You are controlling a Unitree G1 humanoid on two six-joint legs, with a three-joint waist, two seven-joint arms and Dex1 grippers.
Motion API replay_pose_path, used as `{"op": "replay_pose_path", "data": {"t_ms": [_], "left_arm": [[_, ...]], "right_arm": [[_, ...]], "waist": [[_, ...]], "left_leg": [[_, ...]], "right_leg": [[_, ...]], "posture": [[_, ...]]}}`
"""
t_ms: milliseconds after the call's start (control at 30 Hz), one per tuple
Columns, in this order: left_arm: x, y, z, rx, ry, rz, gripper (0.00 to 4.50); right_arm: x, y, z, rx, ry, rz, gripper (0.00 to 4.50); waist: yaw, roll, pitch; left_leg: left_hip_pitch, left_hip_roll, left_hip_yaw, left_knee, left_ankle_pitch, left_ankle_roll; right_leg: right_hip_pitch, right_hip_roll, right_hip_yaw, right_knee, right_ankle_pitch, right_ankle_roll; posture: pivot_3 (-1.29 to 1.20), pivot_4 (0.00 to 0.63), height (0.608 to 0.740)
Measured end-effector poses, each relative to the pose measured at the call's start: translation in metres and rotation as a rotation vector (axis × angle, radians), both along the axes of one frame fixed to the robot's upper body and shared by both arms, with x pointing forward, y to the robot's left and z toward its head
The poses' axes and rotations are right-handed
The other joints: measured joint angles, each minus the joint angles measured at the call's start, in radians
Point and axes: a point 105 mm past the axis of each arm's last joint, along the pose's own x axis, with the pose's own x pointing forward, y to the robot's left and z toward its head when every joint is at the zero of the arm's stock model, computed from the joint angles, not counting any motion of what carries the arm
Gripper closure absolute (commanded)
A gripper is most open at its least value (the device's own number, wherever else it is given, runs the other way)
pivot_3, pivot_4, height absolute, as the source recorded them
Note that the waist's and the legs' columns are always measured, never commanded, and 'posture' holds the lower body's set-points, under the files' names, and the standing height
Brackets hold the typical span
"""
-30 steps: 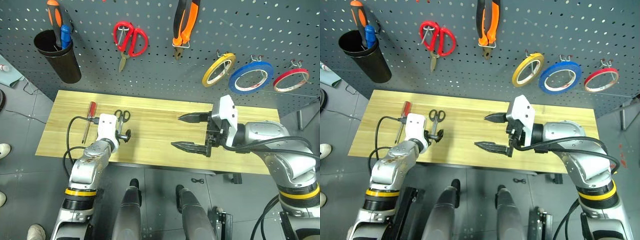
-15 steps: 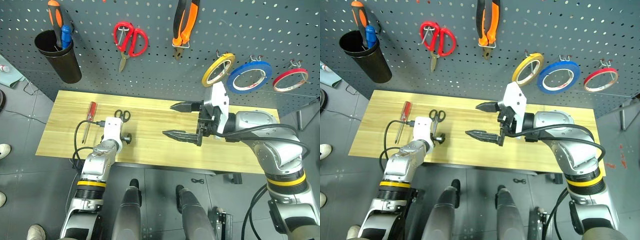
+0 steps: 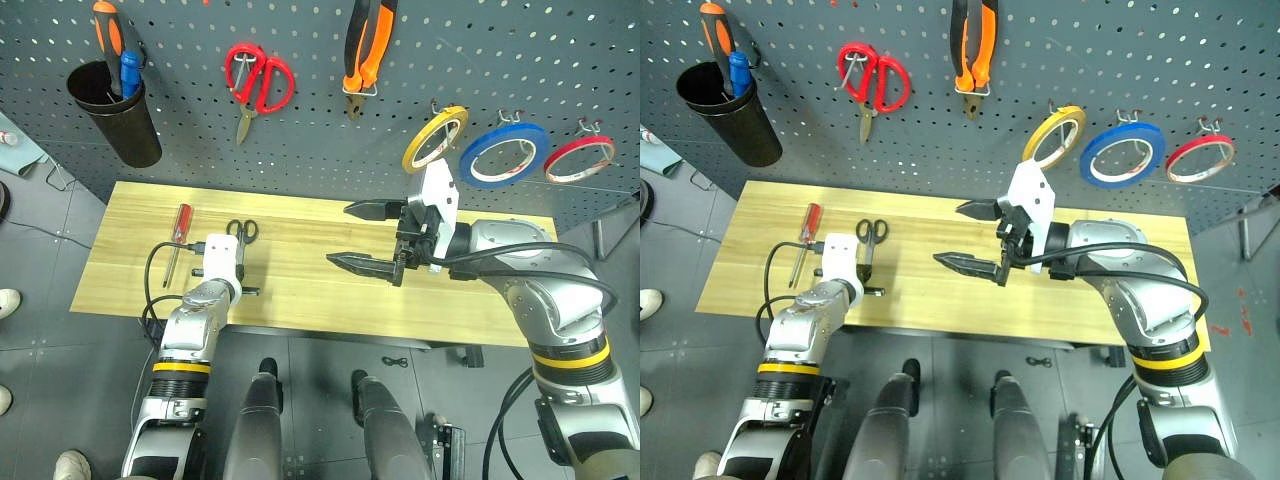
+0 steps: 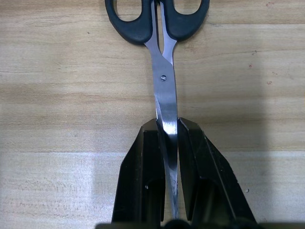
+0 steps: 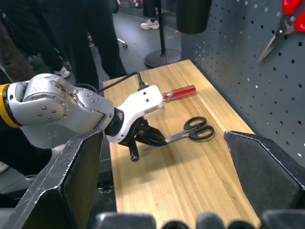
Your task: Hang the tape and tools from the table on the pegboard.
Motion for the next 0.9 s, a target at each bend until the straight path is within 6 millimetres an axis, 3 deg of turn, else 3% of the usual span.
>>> {"op": "replay_pose_path", "data": {"t_ms": [100, 233, 333, 400, 500, 633, 900], "left_arm": [[-0.008, -0.003, 0.011, 0.01, -0.065, -0.062, 4.47], [-0.039, -0.008, 0.043, 0.101, -0.227, -0.205, 4.47], [-0.059, -0.025, 0.071, 0.124, -0.364, -0.299, 4.47], [-0.074, -0.032, 0.085, 0.137, -0.454, -0.339, 4.47], [-0.097, -0.046, 0.108, 0.142, -0.598, -0.4, 4.47], [-0.107, -0.054, 0.133, 0.148, -0.734, -0.421, 4.47], [-0.1, -0.052, 0.175, 0.192, -0.91, -0.341, 4.47]], "right_arm": [[0.001, -0.006, 0.0, 0.005, -0.02, -0.028, 0.0], [-0.005, -0.028, 0.006, 0.019, -0.097, -0.108, 0.0], [-0.008, -0.034, 0.019, 0.053, -0.161, -0.154, 0.0], [-0.008, -0.034, 0.032, 0.105, -0.195, -0.172, 0.0], [-0.015, -0.036, 0.066, 0.187, -0.287, -0.172, 0.0], [-0.022, -0.029, 0.082, 0.218, -0.304, -0.125, 0.0], [-0.021, -0.022, 0.093, 0.254, -0.303, -0.09, 0.0]], "waist": [[0.0, 0.0, 0.0], [0.003, 0.0, 0.0], [0.003, 0.0, 0.0], [-0.005, 0.0, 0.0], [-0.014, 0.0, 0.0], [-0.014, 0.0, 0.0], [-0.014, -0.001, -0.001]], "left_leg": [[-0.002, 0.0, 0.0, -0.001, 0.0, 0.0], [-0.001, 0.0, 0.0, -0.004, 0.0, 0.0], [0.0, 0.0, 0.001, -0.005, 0.001, -0.001], [-0.001, 0.0, 0.001, -0.005, 0.001, -0.001], [0.0, 0.0, 0.003, -0.005, 0.002, 0.0], [-0.001, 0.0, 0.003, -0.005, 0.002, 0.001], [-0.001, 0.0, 0.003, -0.004, 0.003, 0.001]], "right_leg": [[-0.001, 0.0, 0.0, -0.002, 0.0, 0.0], [-0.001, -0.001, 0.0, -0.004, 0.002, -0.003], [-0.001, -0.001, 0.0, -0.004, 0.001, -0.002], [-0.001, -0.001, 0.001, -0.006, -0.001, 0.003], [0.0, -0.001, 0.001, -0.006, -0.001, 0.003], [0.0, -0.001, 0.001, -0.006, -0.001, 0.003], [0.0, -0.001, 0.001, -0.006, 0.001, 0.001]], "posture": [[0.05, 0.397, 0.74], [0.04, 0.387, 0.74], [0.04, 0.39, 0.74], [0.04, 0.387, 0.74], [0.04, 0.384, 0.74], [0.04, 0.382, 0.74], [0.06, 0.372, 0.74]]}}
